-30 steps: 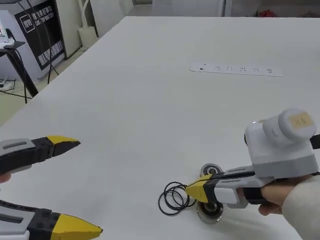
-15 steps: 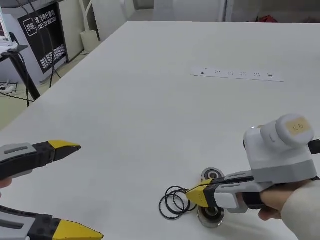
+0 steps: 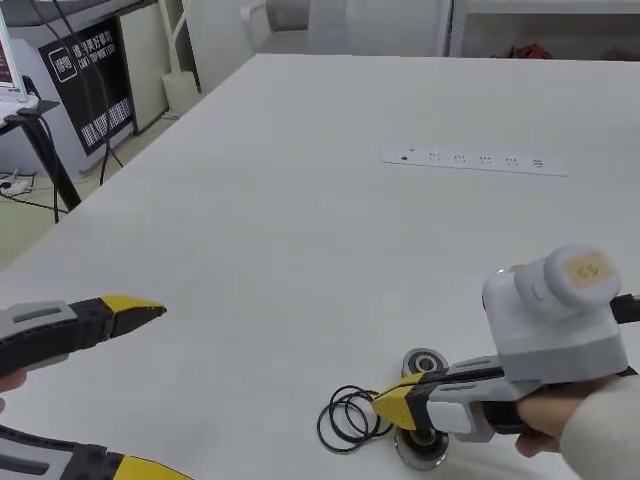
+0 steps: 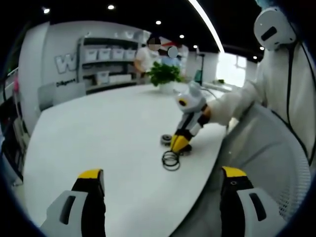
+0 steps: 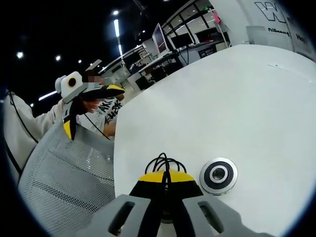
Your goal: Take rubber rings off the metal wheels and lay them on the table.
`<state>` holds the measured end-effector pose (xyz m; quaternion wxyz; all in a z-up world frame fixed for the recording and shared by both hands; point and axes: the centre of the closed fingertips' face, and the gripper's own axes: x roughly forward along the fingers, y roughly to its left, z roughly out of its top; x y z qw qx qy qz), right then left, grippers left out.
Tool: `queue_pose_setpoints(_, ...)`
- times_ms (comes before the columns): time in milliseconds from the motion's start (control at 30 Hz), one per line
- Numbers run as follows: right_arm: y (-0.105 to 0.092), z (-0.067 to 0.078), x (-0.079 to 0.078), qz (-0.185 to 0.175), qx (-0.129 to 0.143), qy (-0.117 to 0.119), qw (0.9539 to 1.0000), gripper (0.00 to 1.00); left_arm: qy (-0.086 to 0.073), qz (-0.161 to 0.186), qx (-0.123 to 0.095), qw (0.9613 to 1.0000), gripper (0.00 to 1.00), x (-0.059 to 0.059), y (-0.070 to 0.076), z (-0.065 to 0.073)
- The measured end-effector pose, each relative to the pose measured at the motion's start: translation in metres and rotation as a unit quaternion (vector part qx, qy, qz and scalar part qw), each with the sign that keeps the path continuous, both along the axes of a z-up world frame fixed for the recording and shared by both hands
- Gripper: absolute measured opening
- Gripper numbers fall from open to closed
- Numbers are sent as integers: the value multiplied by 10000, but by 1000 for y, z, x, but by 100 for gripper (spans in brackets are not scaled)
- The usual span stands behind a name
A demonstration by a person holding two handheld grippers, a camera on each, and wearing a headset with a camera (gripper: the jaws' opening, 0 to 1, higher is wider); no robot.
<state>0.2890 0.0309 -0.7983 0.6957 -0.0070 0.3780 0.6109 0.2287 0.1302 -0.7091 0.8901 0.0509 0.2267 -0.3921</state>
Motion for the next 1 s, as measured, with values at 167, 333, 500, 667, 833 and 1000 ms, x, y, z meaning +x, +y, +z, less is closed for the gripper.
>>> queue_pose_setpoints(167,0,-2,0,10,-36,-14,10000,0,4,-10,-2,10000,99,-1,0,-1)
queue_pose_setpoints(333,1,-3,0,24,-69,-72,9999,0,-8,4,-19,10000,99,-1,0,0)
queue_pose_setpoints(500,3,-4,0,49,-108,-133,9998,0,-6,16,-22,10000,99,-2,1,-1)
queue_pose_setpoints(667,4,-5,0,74,-161,-193,9997,0,-29,46,-47,10000,99,-2,2,0)
queue_pose_setpoints(833,6,-7,-1,111,-219,-249,9994,0,-50,68,-57,9999,99,-1,3,0)
queue_pose_setpoints(1000,9,-9,-2,165,-267,-281,9991,0,-73,86,-78,9999,99,0,4,1)
